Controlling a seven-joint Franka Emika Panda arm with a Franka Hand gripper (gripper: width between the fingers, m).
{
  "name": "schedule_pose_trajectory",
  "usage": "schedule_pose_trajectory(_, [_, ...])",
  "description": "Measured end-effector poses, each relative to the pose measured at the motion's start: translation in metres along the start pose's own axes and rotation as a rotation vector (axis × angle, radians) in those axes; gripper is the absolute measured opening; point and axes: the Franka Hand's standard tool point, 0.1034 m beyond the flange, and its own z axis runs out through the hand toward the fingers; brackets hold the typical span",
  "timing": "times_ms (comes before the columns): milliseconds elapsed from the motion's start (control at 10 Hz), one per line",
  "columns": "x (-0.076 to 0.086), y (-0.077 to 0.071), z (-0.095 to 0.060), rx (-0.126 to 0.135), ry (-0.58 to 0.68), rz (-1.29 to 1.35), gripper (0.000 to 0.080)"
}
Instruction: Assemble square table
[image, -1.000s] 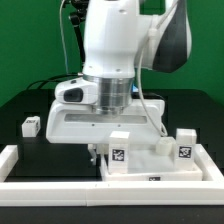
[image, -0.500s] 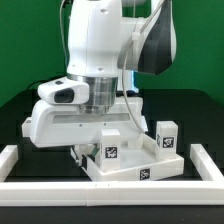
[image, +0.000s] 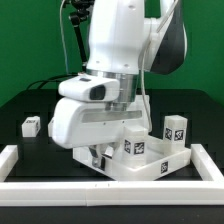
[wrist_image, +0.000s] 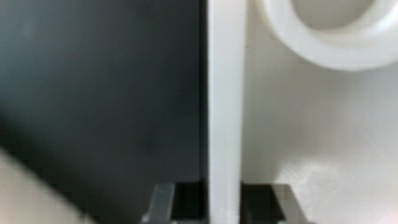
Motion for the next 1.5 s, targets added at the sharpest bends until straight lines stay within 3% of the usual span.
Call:
schedule_pose_trajectory(500, [-0.005, 0.008, 0.0, -0.013, -0.015, -0.232, 0.0077])
schedule_pose_trajectory(1000, [0.022, 0.01, -0.011, -0.08, -0.011, -0.635, 0.0077])
schedule_pose_trajectory(1300, [0.016, 0.012, -0.008, -0.081, -0.034, -0.786, 0.0076])
schedule_pose_trajectory(1400, [0.019, 0.01, -0.008, -0.084, -0.04, -0.852, 0.0076])
schedule_pose_trajectory(1500, [0.036, -0.005, -0.009, -0.087, -0.033, -0.928, 0.0073])
